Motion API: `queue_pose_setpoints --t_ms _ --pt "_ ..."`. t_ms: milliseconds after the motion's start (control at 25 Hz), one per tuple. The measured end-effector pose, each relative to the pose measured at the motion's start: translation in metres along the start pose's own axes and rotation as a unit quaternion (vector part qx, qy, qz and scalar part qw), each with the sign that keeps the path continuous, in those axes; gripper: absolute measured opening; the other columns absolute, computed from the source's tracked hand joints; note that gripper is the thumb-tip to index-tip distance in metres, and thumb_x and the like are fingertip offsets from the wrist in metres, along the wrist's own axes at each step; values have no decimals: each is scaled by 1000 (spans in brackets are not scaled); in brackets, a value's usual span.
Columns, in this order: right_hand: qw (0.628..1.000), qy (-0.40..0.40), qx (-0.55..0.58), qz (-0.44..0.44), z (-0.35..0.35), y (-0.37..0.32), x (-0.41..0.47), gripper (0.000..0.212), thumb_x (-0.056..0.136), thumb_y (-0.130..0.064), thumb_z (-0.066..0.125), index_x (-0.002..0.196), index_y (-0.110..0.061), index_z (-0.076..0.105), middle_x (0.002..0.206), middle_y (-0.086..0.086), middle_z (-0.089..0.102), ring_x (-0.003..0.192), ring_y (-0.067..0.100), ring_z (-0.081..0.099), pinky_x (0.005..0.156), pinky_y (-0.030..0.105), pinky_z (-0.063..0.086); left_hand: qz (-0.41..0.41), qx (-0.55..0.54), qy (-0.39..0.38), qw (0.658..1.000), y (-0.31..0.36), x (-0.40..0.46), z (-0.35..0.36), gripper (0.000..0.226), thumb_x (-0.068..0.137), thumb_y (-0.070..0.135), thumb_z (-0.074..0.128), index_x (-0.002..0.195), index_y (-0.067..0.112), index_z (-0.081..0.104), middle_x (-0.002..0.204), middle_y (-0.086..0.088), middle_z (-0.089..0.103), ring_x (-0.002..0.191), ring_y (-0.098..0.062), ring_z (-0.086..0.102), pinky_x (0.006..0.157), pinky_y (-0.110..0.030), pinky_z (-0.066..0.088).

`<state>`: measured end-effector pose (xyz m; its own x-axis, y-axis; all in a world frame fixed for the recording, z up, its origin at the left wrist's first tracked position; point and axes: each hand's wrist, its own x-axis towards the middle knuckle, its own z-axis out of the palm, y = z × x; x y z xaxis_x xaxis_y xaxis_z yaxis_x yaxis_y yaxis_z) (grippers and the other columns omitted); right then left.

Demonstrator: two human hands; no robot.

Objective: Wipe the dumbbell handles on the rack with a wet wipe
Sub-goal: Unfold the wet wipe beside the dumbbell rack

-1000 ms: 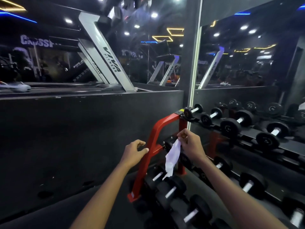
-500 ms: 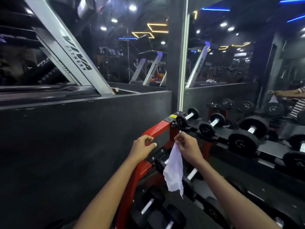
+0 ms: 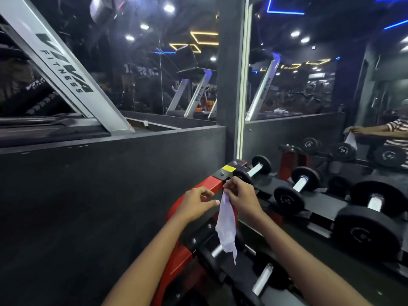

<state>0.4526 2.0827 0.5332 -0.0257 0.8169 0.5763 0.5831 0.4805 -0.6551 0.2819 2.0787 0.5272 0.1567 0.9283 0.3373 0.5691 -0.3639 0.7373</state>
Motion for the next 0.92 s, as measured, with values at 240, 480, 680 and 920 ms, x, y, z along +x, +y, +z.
queue_pose_setpoints --t_ms 240,480,680,920 --pt "996 -57 -40 -51 13 37 64 7 80 -3 65 84 -9 61 72 4 65 69 21 62 70 42 52 12 0 39 999 -3 73 38 18 77 23 75 82 7 70 78 -4 71 77 -12 68 67 -23 49" --pt "999 -23 -9 -42 9 57 91 7 83 -4 64 86 -11 62 78 2 67 73 14 62 70 31 50 18 61 24 998 -28 112 37 6 81 11 67 76 8 69 77 -3 69 74 -13 62 63 -17 41" --pt "1000 -6 10 -22 0 66 106 19 85 1 55 89 -17 61 78 -7 61 68 1 54 65 13 44 -5 43 33 999 -50 122 29 8 80 5 62 76 12 66 72 7 64 72 -11 61 61 -9 42" --pt "999 23 33 13 -1 71 116 39 78 16 40 65 -14 62 85 5 55 77 9 51 65 9 39 -4 -99 61 993 -54 141 10 14 85 5 60 81 18 59 69 8 62 60 -7 53 62 -22 44"
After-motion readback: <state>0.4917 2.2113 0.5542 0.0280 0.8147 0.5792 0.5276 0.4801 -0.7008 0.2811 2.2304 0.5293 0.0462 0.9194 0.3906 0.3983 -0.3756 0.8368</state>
